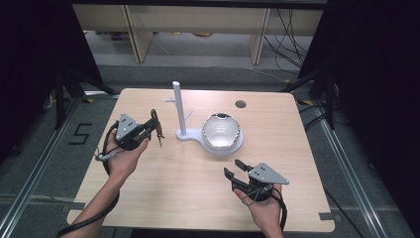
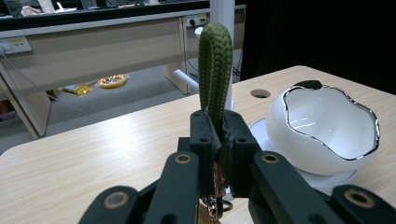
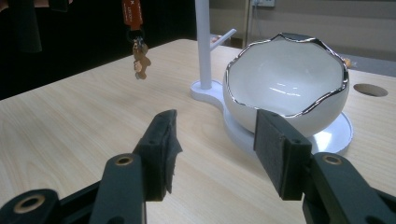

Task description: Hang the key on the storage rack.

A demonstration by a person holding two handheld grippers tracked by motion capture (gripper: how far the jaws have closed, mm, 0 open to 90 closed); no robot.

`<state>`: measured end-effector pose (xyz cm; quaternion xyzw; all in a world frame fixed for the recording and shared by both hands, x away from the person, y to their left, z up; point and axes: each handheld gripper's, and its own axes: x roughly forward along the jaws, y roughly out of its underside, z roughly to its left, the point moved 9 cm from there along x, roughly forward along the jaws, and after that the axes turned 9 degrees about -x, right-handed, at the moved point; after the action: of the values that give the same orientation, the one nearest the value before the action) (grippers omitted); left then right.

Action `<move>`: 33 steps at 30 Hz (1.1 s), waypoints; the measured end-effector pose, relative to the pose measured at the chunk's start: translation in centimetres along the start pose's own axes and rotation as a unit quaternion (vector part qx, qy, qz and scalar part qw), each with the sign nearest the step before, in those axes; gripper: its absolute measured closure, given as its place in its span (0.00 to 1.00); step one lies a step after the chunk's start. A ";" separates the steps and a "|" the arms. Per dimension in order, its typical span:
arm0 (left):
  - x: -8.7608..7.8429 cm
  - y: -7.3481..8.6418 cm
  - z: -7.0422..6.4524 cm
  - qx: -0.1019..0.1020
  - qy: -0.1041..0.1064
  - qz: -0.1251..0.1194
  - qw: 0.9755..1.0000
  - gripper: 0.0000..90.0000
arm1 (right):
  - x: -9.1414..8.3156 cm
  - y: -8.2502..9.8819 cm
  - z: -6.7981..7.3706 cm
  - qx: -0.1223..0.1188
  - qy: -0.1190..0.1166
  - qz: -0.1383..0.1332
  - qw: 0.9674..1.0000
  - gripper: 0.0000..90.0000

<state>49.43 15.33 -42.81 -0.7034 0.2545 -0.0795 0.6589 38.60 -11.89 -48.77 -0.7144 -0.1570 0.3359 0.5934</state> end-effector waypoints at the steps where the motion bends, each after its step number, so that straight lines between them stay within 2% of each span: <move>1: 0.1 -0.1 0.0 -0.002 -0.001 -0.001 1.000 0.93 | 0.0 0.0 -0.1 -0.007 0.001 0.001 1.000 0.56; 3: 0.2 -0.1 0.2 -0.002 -0.005 -0.001 1.000 0.93 | -0.1 0.1 -0.2 -0.006 0.006 0.006 1.000 0.56; 4: 0.3 -0.1 0.2 -0.001 -0.005 -0.001 1.000 0.93 | -0.1 -0.1 -0.2 -0.002 0.006 -0.002 1.000 0.56; 5: 0.4 -0.1 0.3 -0.003 -0.007 -0.002 1.000 0.93 | 0.0 -0.2 -0.2 -0.007 0.002 -0.005 1.000 0.56; 6: 0.5 -0.1 0.3 -0.002 -0.008 -0.001 1.000 0.93 | -0.1 -0.2 -0.4 -0.018 0.008 -0.004 1.000 0.56; 7: 0.6 0.0 0.4 -0.003 -0.009 0.000 1.000 0.93 | -0.1 -0.2 -0.4 -0.018 0.008 -0.004 1.000 0.56; 9: 0.7 0.0 0.4 0.000 -0.010 0.002 1.000 0.93 | -0.2 0.1 -0.2 -0.009 0.004 0.005 1.000 0.56; 10: 0.8 0.1 0.4 -0.001 -0.012 0.002 1.000 0.93 | 0.0 0.0 0.0 -0.006 -0.005 -0.003 1.000 0.56; 12: 1.0 0.1 0.5 -0.002 -0.014 0.002 1.000 0.93 | 0.0 0.2 -0.1 -0.014 0.001 0.006 1.000 0.56; 14: 1.2 0.0 0.6 -0.002 -0.016 0.003 1.000 0.93 | 0.1 0.2 0.1 -0.008 -0.005 0.002 1.000 0.55; 17: 1.3 -0.2 0.8 0.000 -0.021 0.003 1.000 0.93 | 0.0 0.2 -0.1 -0.019 0.003 0.005 1.000 0.55; 18: 1.4 -0.3 0.9 0.000 -0.021 0.002 1.000 0.93 | 0.0 0.0 -0.2 -0.021 0.003 -0.003 1.000 0.55; 20: 1.4 -0.4 1.0 0.003 -0.025 0.002 1.000 0.93 | 0.0 0.1 -0.2 -0.016 0.002 -0.002 1.000 0.55; 21: 1.5 -0.5 1.1 0.003 -0.028 0.003 1.000 0.93 | -0.1 0.3 0.0 -0.007 0.000 0.008 1.000 0.55; 24: 1.7 -0.6 1.4 0.005 -0.032 0.005 0.999 0.93 | 0.0 0.3 0.1 -0.004 0.000 0.009 1.000 0.55; 25: 1.7 -0.7 1.5 0.005 -0.033 0.005 0.999 0.93 | 0.0 0.2 0.0 -0.015 0.000 0.004 1.000 0.55; 26: 1.8 -0.7 1.6 0.005 -0.035 0.005 0.999 0.93 | 0.1 0.2 0.0 -0.013 -0.001 0.004 1.000 0.55; 27: 1.9 -0.7 1.7 0.007 -0.038 0.007 0.999 0.93 | 0.0 0.3 0.3 0.002 -0.005 0.007 1.000 0.55; 30: 2.2 -0.7 1.9 0.008 -0.041 0.009 0.999 0.93 | 0.0 0.3 0.2 -0.001 -0.001 0.011 1.000 0.55; 31: 2.3 -0.7 2.0 0.006 -0.043 0.009 0.999 0.93 | -0.1 0.3 0.2 0.005 0.000 0.014 1.000 0.55; 33: 2.5 -0.8 2.0 0.007 -0.045 0.010 0.999 0.93 | 0.0 0.1 0.1 -0.006 -0.004 0.001 1.000 0.55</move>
<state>52.66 15.99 -42.86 -0.6991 0.2313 -0.0425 0.6752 38.52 -11.83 -48.91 -0.7169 -0.1604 0.3386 0.5879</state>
